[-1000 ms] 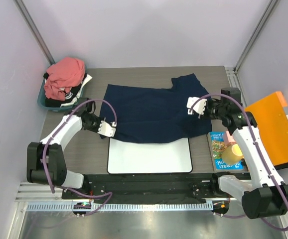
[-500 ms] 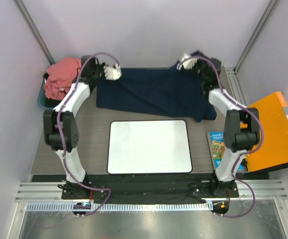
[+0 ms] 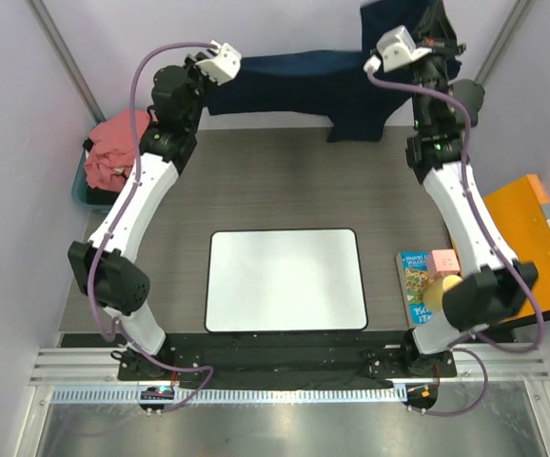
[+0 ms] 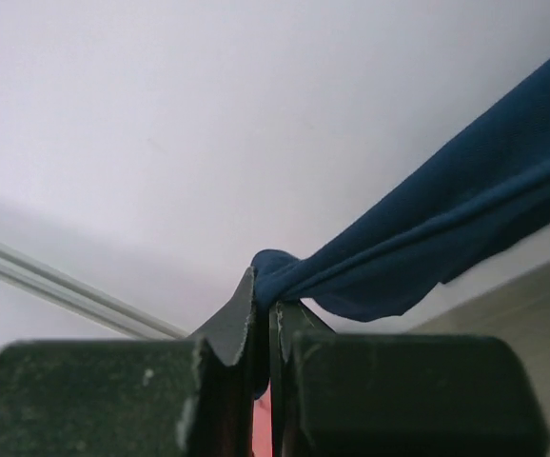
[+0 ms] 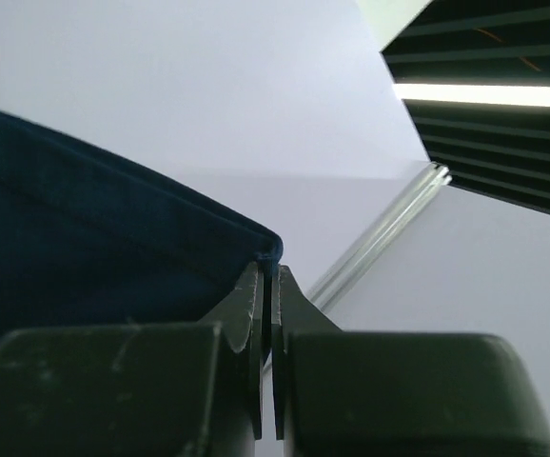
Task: Fold and stack the t-shirts
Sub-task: Flatten the tshirt out
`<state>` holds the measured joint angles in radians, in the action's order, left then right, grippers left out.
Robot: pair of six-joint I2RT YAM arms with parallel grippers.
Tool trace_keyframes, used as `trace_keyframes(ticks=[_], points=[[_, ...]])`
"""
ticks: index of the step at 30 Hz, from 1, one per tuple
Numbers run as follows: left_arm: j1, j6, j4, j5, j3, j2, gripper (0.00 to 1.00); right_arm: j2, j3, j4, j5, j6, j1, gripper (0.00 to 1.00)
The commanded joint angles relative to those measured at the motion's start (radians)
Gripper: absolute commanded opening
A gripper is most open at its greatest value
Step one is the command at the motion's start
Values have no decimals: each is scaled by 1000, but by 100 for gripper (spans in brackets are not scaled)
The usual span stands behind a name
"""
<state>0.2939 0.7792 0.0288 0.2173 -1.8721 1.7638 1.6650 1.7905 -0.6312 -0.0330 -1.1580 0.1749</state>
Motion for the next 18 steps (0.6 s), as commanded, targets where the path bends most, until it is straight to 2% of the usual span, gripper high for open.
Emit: trace_keyframes(ticks=[1,2,3,4,5,6,8,9,11,13,14,17,18], points=[[-5,-72,-248,-142,45,-93,0,-221,-294,355,190,107,2,1],[-22,-57,-493,-254,44,-148,0,-300,-312,463,232,133,2,1],[-53,-38,-579,-359,59,-176,0,-339,-325,667,289,164,2,1],[-61,-2,-648,-451,59,-203,0,-370,-335,755,373,169,3,1],[-67,26,-797,-484,47,-237,0,-396,-332,831,410,172,6,1],[-76,57,-876,-507,-10,-245,0,-437,-319,969,435,167,9,1],[-84,100,-1075,-539,-91,-250,0,-468,-267,1051,482,167,9,1],[-91,104,-1124,-542,-173,-248,0,-479,-246,1095,490,165,11,1],[-91,120,-1208,-518,-240,-241,0,-478,-185,1108,492,176,9,1],[-91,121,-1177,-469,-277,-224,0,-447,-158,1098,476,159,9,1],[-93,123,-1141,-399,-274,-215,0,-436,-161,1082,444,149,9,1],[-91,137,-951,-296,-249,-165,0,-381,-239,883,374,75,9,1],[-76,144,-882,-182,-243,-150,0,-364,-262,737,336,37,9,1]])
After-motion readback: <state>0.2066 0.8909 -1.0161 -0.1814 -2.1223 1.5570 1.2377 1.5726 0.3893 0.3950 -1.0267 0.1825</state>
